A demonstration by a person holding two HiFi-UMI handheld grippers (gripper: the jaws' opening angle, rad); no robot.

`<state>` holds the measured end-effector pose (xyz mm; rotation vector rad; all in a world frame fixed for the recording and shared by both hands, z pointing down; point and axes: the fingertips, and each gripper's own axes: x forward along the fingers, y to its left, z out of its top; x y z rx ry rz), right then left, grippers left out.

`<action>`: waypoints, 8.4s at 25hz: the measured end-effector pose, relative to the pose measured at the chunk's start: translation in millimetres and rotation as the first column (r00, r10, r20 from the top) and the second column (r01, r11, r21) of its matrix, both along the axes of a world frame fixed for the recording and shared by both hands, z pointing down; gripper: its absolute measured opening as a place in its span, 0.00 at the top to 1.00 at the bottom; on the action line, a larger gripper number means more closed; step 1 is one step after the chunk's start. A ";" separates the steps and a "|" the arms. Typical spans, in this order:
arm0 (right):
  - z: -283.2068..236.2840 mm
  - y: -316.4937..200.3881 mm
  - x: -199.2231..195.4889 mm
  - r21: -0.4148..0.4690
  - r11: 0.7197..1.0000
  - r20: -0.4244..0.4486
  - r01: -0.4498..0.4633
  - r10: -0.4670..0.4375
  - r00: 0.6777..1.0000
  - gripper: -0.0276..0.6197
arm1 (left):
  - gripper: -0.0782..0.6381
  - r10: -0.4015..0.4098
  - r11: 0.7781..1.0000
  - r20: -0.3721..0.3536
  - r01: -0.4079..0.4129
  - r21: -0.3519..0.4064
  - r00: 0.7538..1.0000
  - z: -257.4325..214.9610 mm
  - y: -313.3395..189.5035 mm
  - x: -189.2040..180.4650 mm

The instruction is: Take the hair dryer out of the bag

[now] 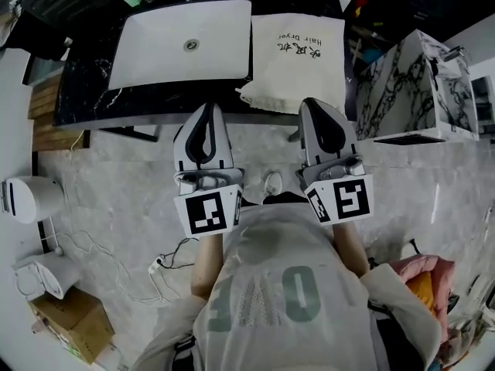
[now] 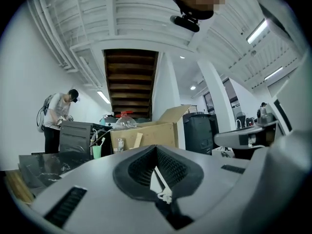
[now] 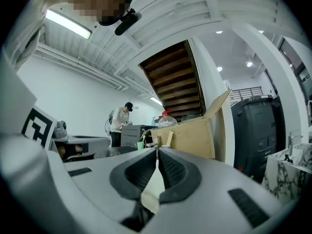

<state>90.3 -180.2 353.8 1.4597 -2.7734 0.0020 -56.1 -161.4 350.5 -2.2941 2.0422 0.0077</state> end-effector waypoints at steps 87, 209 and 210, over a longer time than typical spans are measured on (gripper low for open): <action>28.5 -79.5 61.9 0.130 0.965 -0.838 0.227 -0.015 0.546 0.87 | 0.50 0.511 0.712 -0.430 -0.646 -0.274 0.745 75.4 -60.5 210.6; 147.0 -92.7 63.7 -0.173 0.960 -0.829 0.221 -0.263 0.494 0.87 | 0.52 0.139 0.984 -0.133 -0.121 0.134 0.981 -90.9 -79.2 28.0; 151.2 -92.3 63.4 -0.185 0.957 -0.829 0.225 -0.274 0.487 0.87 | 0.52 0.124 0.984 -0.125 -0.105 0.147 0.984 -94.1 -78.5 26.8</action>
